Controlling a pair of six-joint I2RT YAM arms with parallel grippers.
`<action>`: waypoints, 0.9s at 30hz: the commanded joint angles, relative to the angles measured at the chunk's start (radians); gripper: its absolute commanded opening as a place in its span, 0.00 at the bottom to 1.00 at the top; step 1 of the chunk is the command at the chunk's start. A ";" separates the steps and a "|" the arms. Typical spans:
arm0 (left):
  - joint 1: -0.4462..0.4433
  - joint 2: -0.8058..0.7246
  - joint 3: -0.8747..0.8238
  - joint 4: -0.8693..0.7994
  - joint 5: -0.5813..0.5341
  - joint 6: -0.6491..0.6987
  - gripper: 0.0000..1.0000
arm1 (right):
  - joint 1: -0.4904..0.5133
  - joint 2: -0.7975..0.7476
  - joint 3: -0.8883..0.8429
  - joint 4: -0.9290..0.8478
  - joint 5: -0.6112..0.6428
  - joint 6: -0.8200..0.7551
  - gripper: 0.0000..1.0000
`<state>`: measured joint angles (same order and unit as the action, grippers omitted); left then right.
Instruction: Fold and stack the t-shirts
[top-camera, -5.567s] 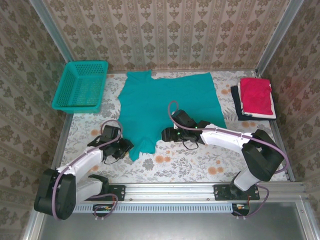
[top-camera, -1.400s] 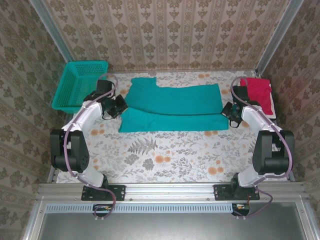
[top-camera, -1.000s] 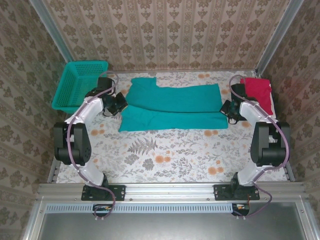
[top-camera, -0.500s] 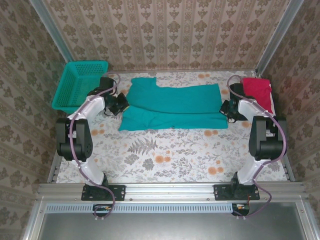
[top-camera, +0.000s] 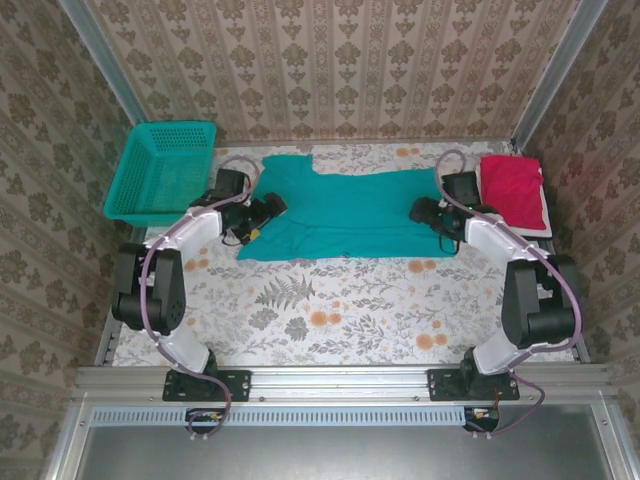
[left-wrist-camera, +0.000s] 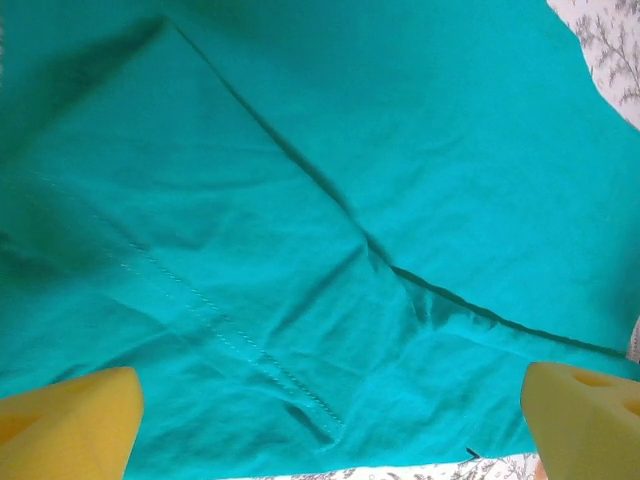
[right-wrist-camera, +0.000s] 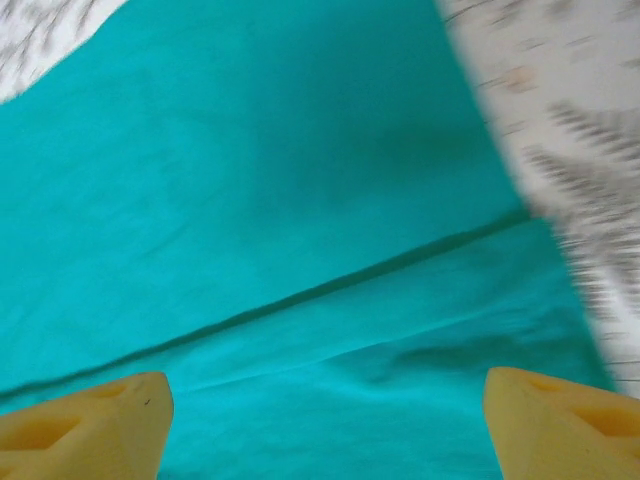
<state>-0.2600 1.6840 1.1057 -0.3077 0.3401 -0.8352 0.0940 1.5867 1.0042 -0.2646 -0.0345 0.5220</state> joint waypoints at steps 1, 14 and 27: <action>0.006 0.043 -0.066 0.107 0.011 -0.072 0.97 | 0.060 0.090 -0.003 0.011 -0.019 0.002 0.82; 0.030 -0.139 -0.405 0.089 -0.045 -0.043 0.97 | 0.056 0.020 -0.180 -0.140 0.006 0.061 0.79; -0.065 -0.574 -0.410 -0.241 -0.174 0.050 1.00 | 0.064 -0.482 -0.414 -0.310 -0.063 0.113 0.79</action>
<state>-0.3256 1.1427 0.5922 -0.4244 0.2375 -0.8837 0.1577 1.1721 0.5636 -0.5171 -0.0677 0.6289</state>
